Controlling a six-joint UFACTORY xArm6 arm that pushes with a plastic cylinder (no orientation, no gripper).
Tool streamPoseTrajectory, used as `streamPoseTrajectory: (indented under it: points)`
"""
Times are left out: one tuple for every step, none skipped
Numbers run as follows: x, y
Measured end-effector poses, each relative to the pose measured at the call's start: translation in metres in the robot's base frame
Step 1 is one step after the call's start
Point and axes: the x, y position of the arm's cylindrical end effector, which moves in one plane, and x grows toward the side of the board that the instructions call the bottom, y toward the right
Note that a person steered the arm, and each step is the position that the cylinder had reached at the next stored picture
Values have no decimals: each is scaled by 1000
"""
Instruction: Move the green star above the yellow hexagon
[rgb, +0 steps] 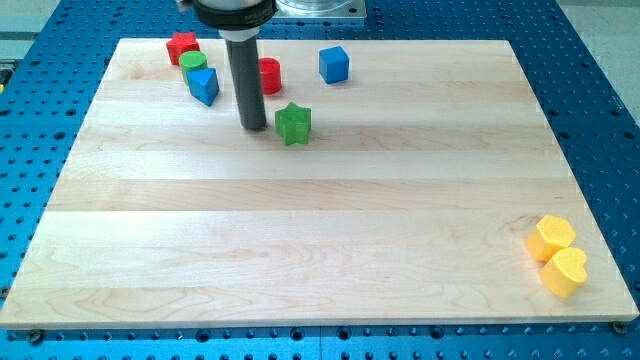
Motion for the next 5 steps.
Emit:
streamPoseTrajectory:
  points:
    - [3, 51]
    - [15, 91]
    - [38, 29]
    - [29, 13]
    - [75, 25]
